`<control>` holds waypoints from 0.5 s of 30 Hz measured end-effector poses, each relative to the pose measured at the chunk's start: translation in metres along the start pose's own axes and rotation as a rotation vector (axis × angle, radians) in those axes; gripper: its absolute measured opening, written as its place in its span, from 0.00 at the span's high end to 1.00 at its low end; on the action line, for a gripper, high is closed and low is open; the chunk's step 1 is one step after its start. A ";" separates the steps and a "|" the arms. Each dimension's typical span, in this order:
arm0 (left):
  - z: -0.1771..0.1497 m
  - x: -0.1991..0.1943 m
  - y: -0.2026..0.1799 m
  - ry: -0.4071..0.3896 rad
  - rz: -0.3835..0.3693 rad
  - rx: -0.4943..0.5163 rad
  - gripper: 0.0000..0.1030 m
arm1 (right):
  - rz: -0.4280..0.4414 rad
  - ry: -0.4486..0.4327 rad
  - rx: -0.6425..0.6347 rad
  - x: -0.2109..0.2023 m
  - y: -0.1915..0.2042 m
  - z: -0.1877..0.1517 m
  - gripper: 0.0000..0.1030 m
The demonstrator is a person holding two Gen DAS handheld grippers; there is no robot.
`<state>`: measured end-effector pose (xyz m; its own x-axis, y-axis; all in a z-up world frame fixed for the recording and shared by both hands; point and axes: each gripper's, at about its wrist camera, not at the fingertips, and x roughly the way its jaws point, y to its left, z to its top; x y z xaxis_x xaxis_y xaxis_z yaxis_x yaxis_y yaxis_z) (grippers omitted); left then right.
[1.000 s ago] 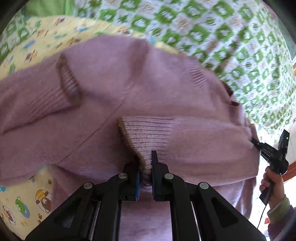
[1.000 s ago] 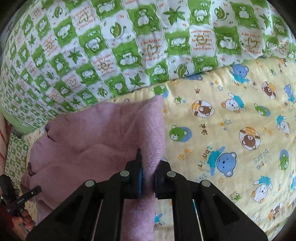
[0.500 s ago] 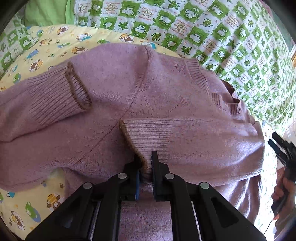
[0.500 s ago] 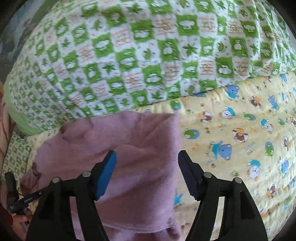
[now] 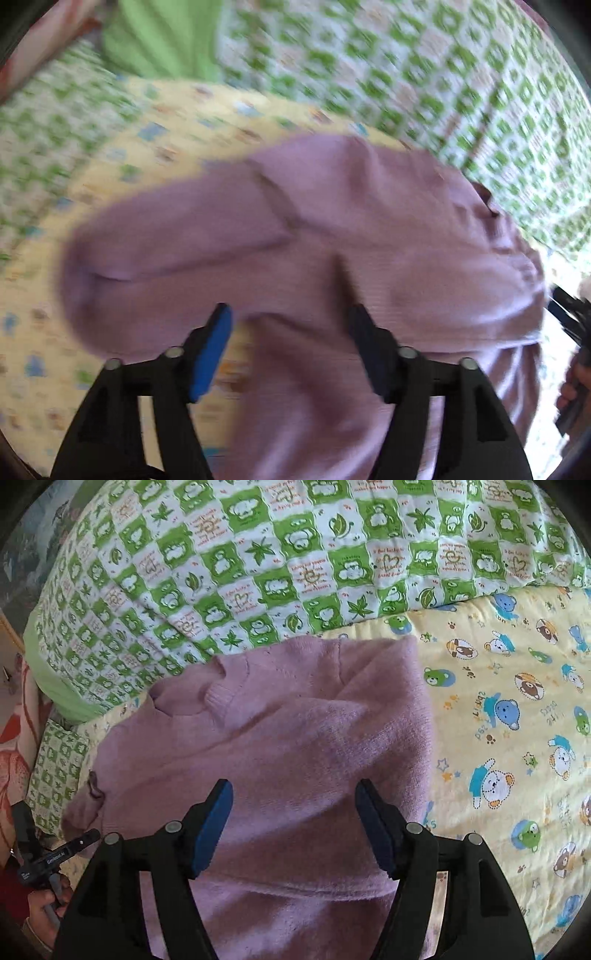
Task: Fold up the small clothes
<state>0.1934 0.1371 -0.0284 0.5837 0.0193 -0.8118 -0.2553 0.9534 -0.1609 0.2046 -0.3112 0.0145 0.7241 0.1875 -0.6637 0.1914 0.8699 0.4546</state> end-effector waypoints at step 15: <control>0.061 0.048 0.094 0.118 0.216 0.156 0.40 | 0.061 0.133 0.035 -0.025 0.034 -0.084 0.30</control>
<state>0.2442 0.2456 -0.0482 0.4328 0.2001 -0.8790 -0.2364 0.9661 0.1035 0.1369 -0.2482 -0.0033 0.6413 0.3008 -0.7059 0.1741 0.8389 0.5157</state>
